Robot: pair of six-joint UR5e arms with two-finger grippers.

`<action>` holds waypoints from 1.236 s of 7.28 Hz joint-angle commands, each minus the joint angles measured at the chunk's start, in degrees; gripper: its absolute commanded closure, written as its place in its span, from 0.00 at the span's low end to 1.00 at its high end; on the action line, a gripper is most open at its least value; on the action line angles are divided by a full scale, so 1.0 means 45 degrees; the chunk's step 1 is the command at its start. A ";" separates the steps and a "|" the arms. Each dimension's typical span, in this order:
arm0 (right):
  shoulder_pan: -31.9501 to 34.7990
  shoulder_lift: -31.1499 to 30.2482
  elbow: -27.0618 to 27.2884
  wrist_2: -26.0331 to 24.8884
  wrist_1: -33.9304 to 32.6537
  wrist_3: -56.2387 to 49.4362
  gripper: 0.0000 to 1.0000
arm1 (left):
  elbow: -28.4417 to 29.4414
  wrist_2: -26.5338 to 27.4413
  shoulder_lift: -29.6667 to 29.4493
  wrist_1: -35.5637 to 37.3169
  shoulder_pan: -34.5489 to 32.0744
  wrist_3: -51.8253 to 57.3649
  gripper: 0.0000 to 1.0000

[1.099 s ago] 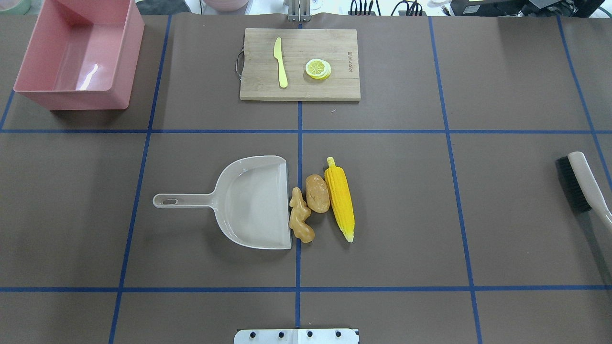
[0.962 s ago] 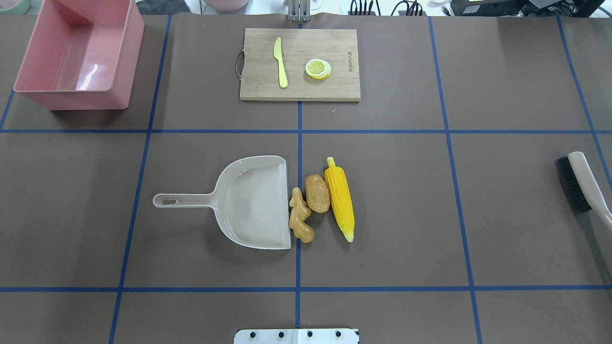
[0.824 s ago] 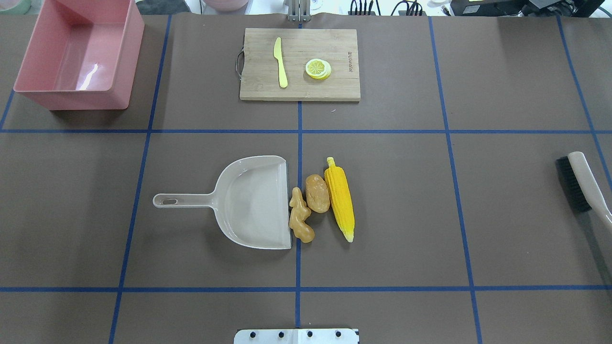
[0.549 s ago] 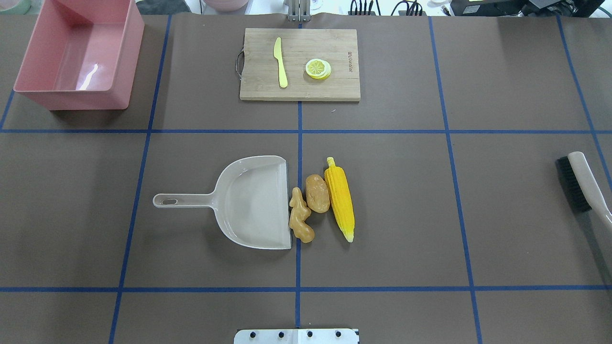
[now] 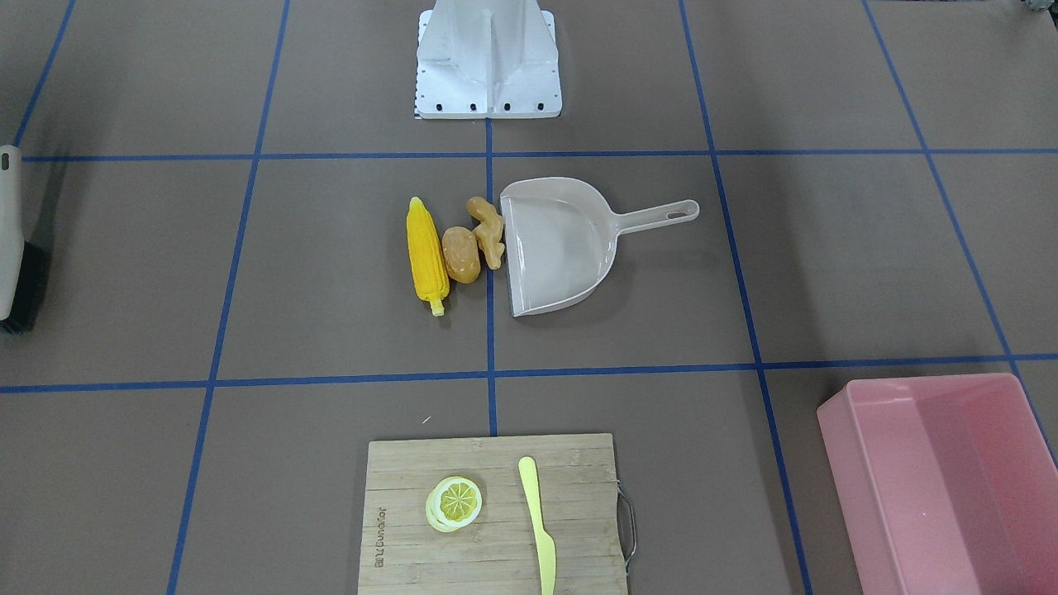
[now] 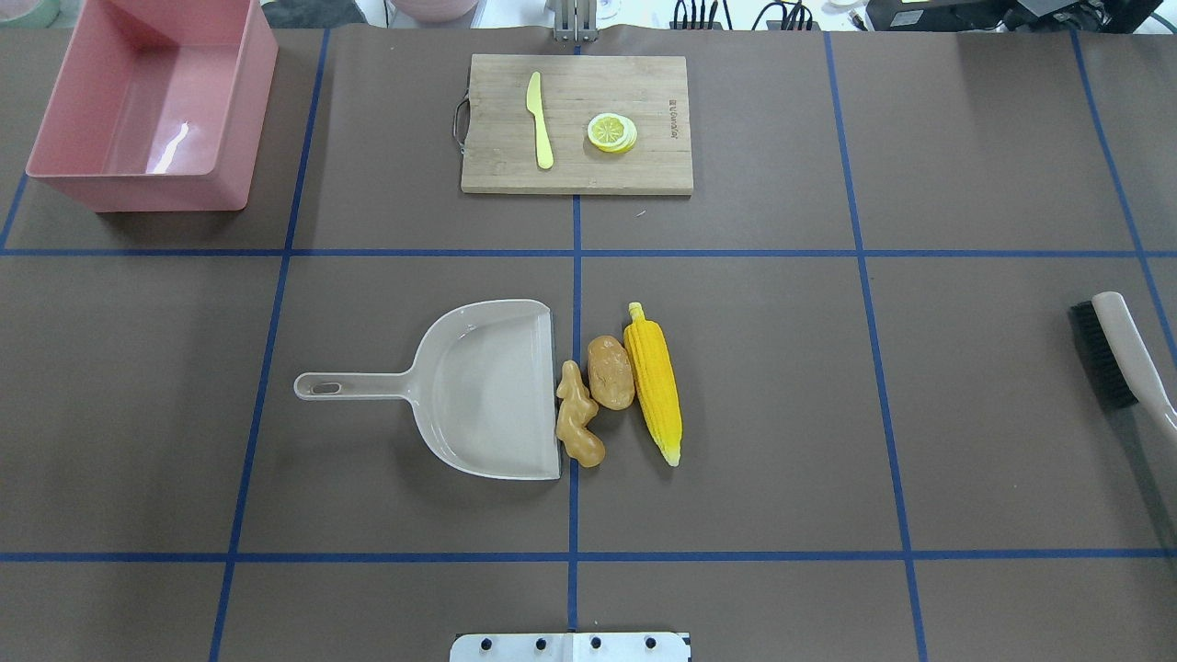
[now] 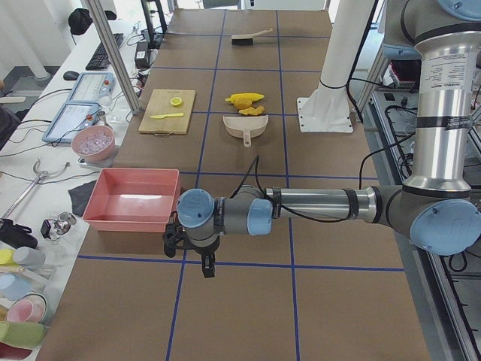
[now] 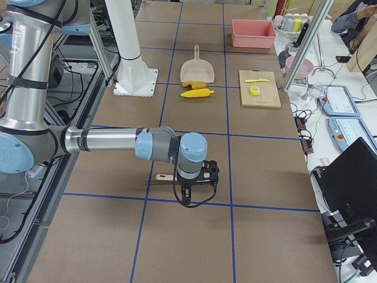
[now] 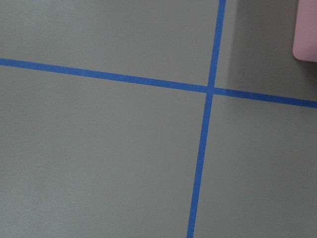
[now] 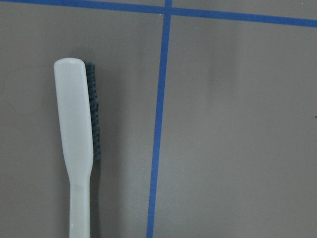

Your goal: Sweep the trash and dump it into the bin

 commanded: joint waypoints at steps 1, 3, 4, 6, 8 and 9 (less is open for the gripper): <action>0.0009 0.0287 0.0361 0.0243 -0.0114 0.0522 0.00 | -0.1543 0.0087 -0.0135 0.1338 0.0048 -0.0019 0.02; 0.0009 0.0093 0.0598 0.0226 -0.0134 0.0643 0.00 | -0.3148 0.0030 -0.0582 0.1912 0.0204 0.0000 0.01; 0.0009 -0.0101 0.0888 0.0265 -0.0134 0.0643 0.00 | -0.3328 0.0049 -0.1397 0.1914 0.0920 0.0019 0.01; 0.0009 -0.0316 0.1163 0.0575 -0.0328 0.1010 0.00 | -0.3427 0.0010 -0.2494 0.1856 0.2324 0.0020 0.01; -0.0049 -0.0532 0.1184 0.0985 -0.0389 0.1189 0.00 | -0.3679 -0.0009 -0.3063 0.1952 0.2860 0.0000 0.01; -0.0185 -0.0745 0.1358 0.1046 -0.0369 0.1383 0.00 | -0.3836 -0.0010 -0.3355 0.1933 0.3325 0.0019 0.01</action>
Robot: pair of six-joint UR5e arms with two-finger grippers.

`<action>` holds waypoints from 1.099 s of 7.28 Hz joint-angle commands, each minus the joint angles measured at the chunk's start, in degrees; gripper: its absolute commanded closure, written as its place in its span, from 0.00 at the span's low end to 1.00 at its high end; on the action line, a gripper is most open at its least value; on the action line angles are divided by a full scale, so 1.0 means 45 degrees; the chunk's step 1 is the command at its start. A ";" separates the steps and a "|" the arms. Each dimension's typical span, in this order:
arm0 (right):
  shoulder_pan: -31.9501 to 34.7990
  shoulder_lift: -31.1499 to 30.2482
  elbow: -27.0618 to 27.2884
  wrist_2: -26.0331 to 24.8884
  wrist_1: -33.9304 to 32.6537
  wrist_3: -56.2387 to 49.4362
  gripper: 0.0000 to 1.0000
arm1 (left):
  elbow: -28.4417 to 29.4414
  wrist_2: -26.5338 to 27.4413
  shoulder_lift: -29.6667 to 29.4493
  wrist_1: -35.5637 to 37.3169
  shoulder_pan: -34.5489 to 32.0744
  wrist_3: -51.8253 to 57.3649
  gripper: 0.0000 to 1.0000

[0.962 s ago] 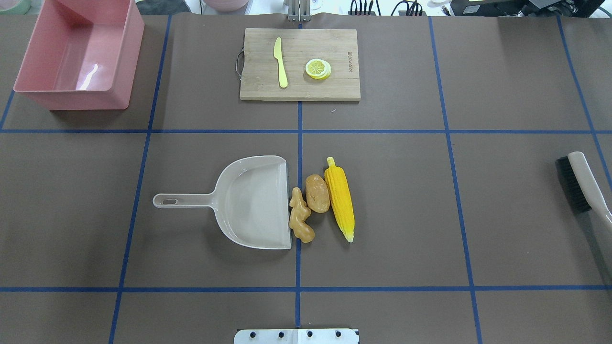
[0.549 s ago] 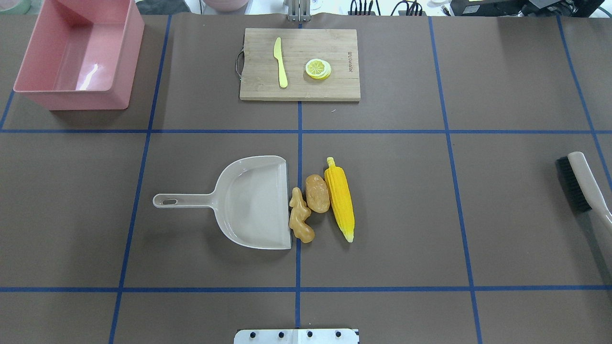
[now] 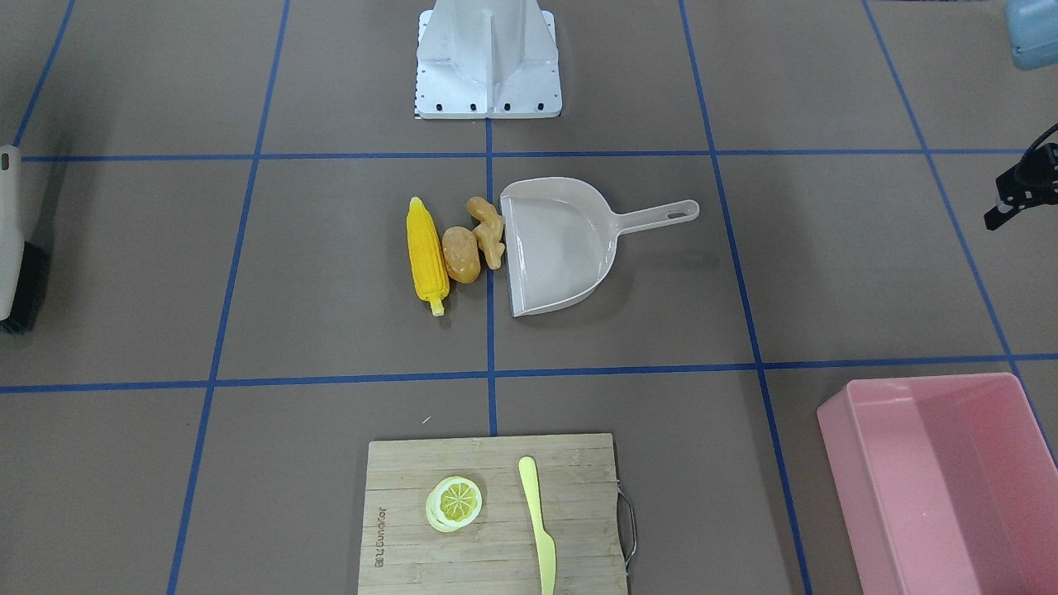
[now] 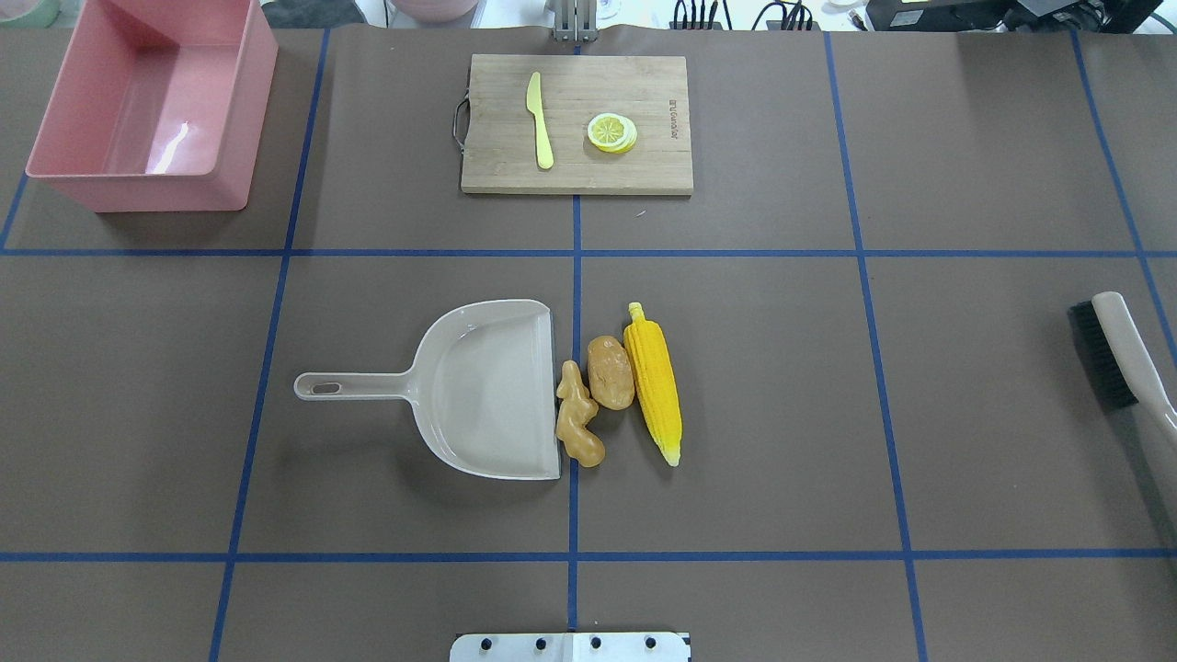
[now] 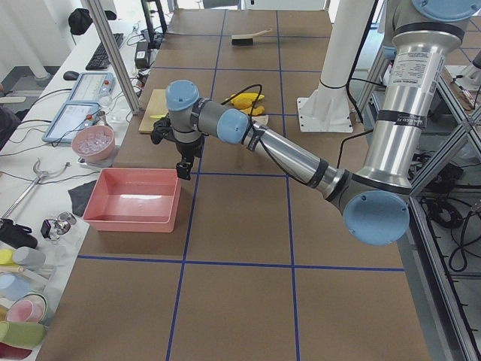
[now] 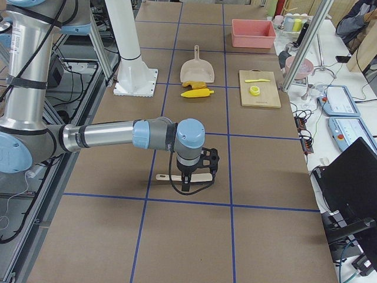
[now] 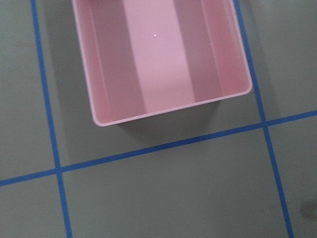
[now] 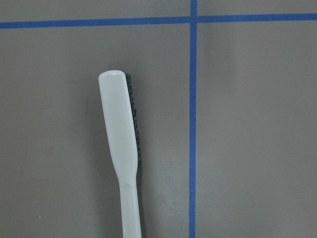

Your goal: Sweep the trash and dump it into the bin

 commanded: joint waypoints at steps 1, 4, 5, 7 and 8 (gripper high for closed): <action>-0.0387 -0.0586 0.0383 0.0136 0.0042 0.0213 0.00 | -0.0295 -0.0008 -0.0728 0.0003 0.1075 0.0008 0.01; -0.1497 -0.1175 0.0444 0.0097 0.0197 0.0639 0.01 | -0.0784 0.0089 -0.1606 -0.0056 0.2796 0.3525 0.01; -0.1831 -0.1253 0.0328 0.0000 0.0624 0.0913 0.04 | -0.0823 0.0089 -0.1978 -0.0133 0.3477 0.4317 0.01; -0.2107 -0.1585 -0.0120 0.0058 0.1386 0.1090 0.03 | -0.0784 0.0245 -0.2078 -0.1380 0.4650 0.5436 0.01; -0.2379 -0.1586 -0.0683 0.0077 0.2279 0.1421 0.03 | -0.0997 0.0922 -0.2253 -0.1442 0.4984 0.5477 0.01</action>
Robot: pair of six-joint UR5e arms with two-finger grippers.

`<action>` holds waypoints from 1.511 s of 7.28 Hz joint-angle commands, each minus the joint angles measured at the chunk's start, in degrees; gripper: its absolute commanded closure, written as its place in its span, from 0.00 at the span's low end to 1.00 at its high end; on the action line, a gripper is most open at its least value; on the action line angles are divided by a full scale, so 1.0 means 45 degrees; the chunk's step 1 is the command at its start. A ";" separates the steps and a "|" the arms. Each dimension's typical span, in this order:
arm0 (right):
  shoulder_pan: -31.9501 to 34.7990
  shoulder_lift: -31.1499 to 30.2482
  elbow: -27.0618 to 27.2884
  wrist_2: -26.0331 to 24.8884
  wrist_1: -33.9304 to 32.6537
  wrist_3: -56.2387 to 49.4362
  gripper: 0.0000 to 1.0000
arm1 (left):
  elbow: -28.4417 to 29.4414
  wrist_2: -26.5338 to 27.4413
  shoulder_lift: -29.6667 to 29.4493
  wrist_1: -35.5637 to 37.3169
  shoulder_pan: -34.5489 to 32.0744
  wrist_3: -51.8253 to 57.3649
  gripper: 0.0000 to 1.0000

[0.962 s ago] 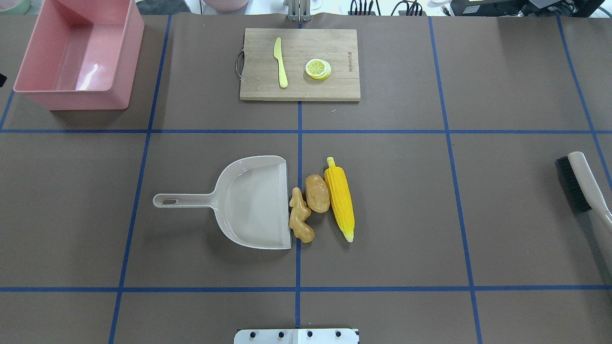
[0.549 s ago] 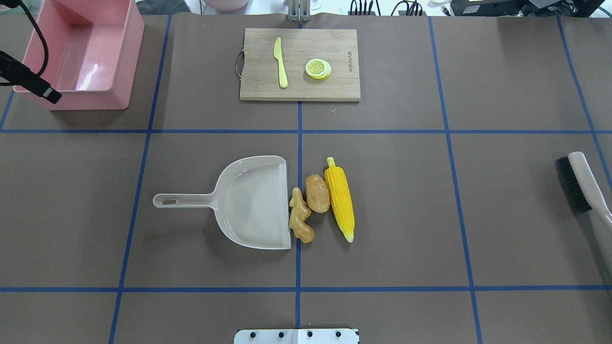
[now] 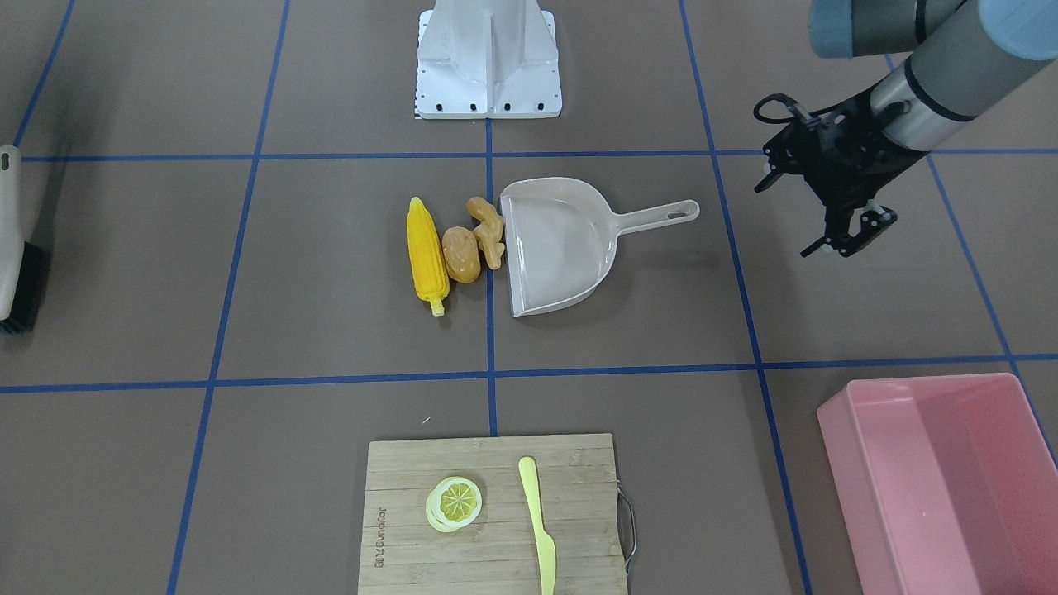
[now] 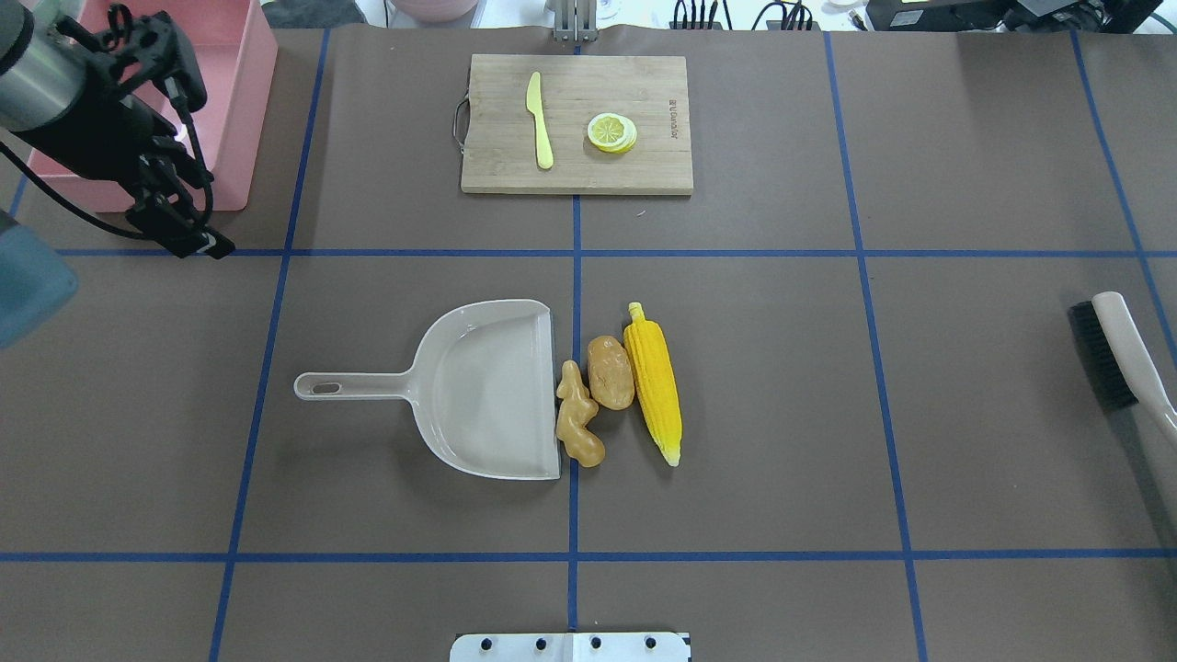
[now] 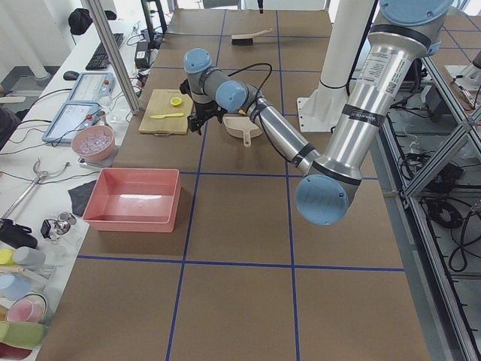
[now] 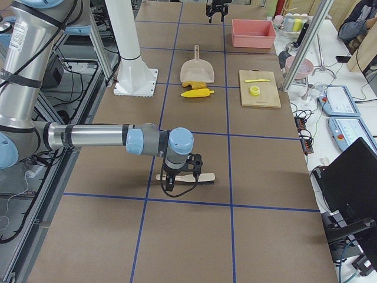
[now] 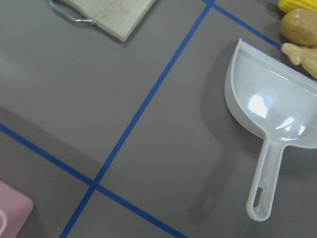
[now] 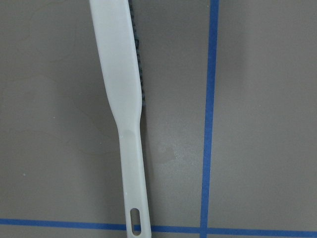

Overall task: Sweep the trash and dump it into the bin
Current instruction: 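Move the left gripper down to the white dustpan handle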

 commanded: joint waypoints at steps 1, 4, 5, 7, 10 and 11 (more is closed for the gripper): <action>-0.0398 -0.0254 -0.0998 0.0022 0.2440 0.1358 0.03 | -0.0438 0.1099 -0.0166 -0.0251 0.1387 0.0412 0.01; -0.1645 -0.1094 -0.1373 -0.0017 0.5573 0.3589 0.03 | -0.0693 0.1788 -0.0419 -0.0134 0.2485 0.1214 0.01; -0.2094 -0.1077 -0.1490 -0.0036 0.6161 0.4176 0.03 | -0.0772 0.2388 -0.0400 -0.0134 0.3050 0.1214 0.01; -0.2934 -0.1076 -0.1898 -0.0134 0.7390 0.5134 0.03 | -0.0968 0.3486 -0.0342 -0.0036 0.4204 0.1214 0.02; -0.3659 -0.0980 -0.2661 -0.0505 0.8920 0.6095 0.05 | -0.0736 0.4656 -0.0088 0.0099 0.5376 0.1214 0.02; -0.3873 -0.0901 -0.2682 -0.0699 0.8921 0.6231 0.07 | -0.0579 0.5201 0.0028 0.0120 0.5593 0.1214 0.02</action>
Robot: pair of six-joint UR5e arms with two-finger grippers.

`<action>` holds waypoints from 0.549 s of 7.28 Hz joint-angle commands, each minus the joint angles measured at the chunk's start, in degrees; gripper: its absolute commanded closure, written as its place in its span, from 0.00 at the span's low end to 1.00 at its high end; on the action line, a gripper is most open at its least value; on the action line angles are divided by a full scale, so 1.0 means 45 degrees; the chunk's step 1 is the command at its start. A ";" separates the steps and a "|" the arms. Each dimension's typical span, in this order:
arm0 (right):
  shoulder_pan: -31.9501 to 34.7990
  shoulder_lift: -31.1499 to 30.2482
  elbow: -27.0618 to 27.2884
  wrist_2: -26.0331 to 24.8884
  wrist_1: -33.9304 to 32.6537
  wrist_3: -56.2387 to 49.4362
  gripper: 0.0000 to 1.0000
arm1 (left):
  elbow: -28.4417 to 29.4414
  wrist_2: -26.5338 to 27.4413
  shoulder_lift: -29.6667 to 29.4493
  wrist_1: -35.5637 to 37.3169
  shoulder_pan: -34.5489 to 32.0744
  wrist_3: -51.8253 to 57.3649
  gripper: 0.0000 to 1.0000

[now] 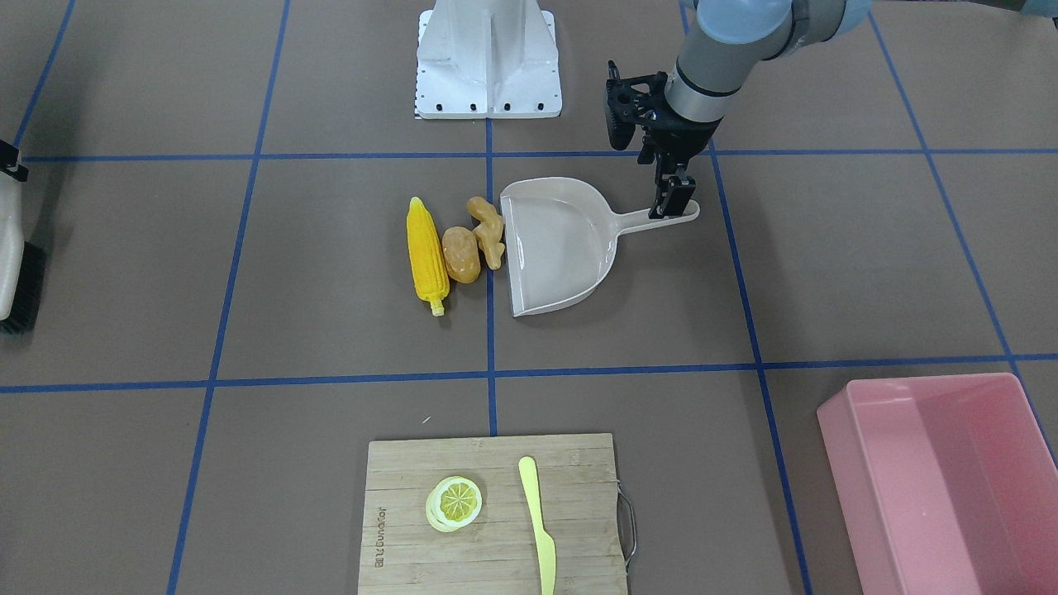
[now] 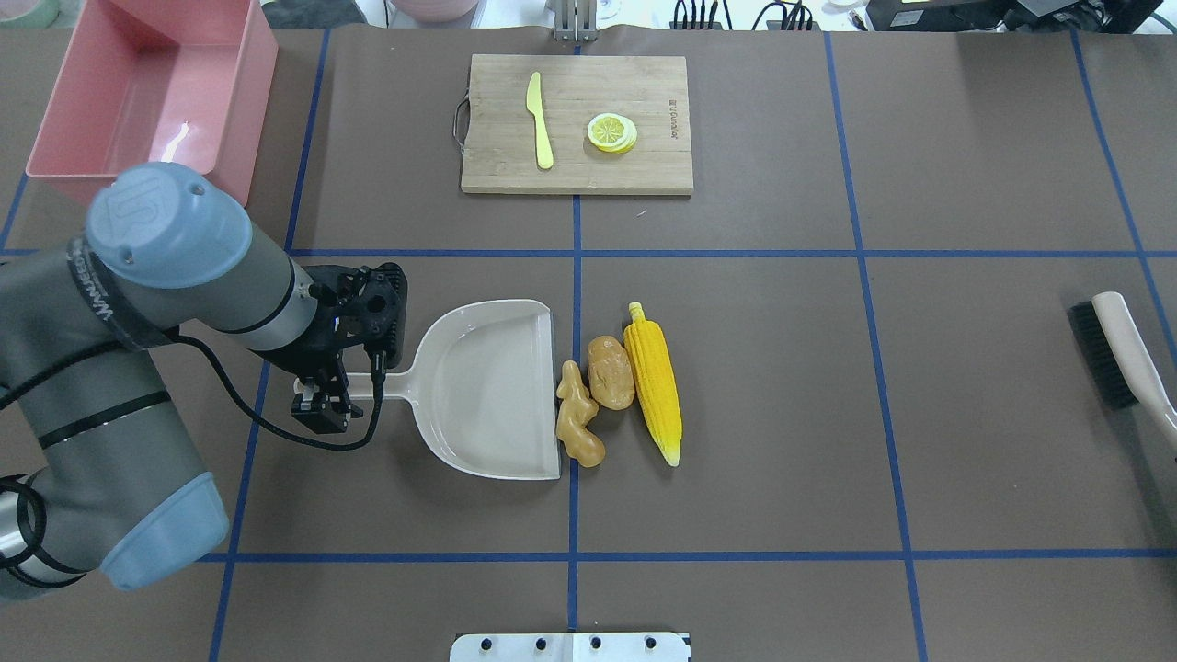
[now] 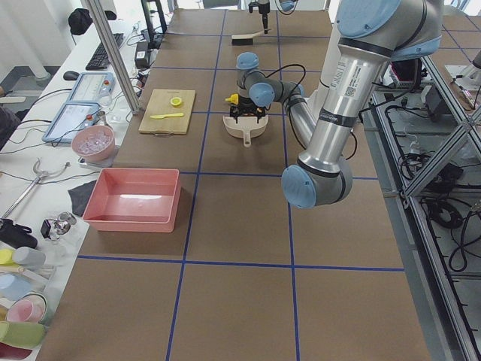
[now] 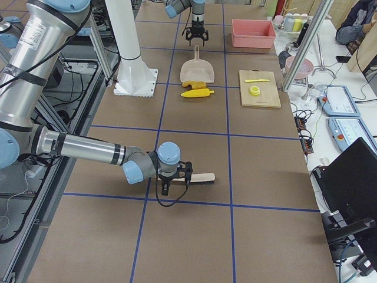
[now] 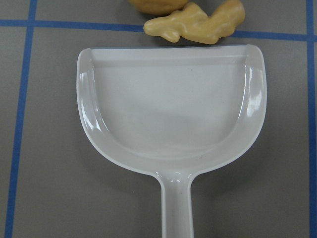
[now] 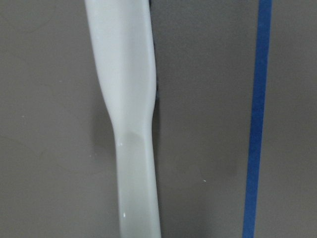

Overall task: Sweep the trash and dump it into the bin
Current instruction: 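Close the left gripper on the dustpan handle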

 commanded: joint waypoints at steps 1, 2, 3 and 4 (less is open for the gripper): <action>-0.0515 0.0205 -0.0117 -0.0208 0.0140 0.0545 0.11 | 0.0270 0.0694 0.0166 0.0099 0.0450 0.0000 0.02; -0.0614 0.0303 -0.0098 -0.0209 0.0140 0.0723 0.15 | 0.0407 0.0695 0.0166 0.0138 0.0470 0.0000 0.02; -0.0673 0.0439 -0.0098 -0.0189 0.0140 0.0918 0.26 | 0.0389 0.0695 0.0205 0.0139 0.0451 -0.0019 0.02; -0.0790 0.0440 -0.0059 -0.0189 0.0140 0.0920 0.43 | 0.0408 0.0715 0.0244 0.0158 0.0354 -0.0019 0.02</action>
